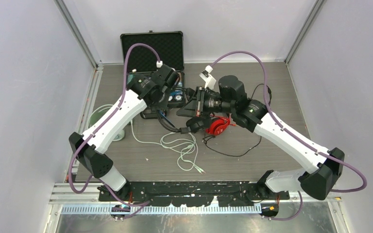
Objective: Wrap the headphones
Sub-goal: Wrap the headphones around the headphones.
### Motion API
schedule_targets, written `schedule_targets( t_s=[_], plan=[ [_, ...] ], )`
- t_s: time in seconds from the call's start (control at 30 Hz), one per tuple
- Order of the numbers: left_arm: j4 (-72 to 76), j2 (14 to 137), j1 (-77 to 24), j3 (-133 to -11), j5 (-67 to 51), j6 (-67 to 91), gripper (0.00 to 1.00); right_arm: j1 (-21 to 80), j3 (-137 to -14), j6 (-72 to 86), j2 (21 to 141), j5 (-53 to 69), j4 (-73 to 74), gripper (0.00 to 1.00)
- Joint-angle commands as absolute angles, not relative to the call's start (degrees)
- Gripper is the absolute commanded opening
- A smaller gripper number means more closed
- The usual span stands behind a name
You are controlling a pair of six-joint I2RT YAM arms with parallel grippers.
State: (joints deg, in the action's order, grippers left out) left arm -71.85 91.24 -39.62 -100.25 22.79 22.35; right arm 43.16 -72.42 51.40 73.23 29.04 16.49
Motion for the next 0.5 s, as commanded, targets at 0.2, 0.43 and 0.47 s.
schedule_targets(
  t_s=[0.2,0.43,0.47],
  plan=[
    [-59.5,86.9,-33.9,-103.5,28.1,29.7,0.00,49.5,-75.9,48.4,77.0,25.7,8.7,0.07],
    [-51.3,82.1,-30.2,-99.2,19.3,36.3,0.00,55.5,-75.9,35.8,77.1,14.7,9.3,0.10],
    [-50.7,81.7,-29.8,-98.8,18.5,37.0,0.00,56.9,-75.2,33.9,76.8,13.6,8.6,0.10]
  ],
)
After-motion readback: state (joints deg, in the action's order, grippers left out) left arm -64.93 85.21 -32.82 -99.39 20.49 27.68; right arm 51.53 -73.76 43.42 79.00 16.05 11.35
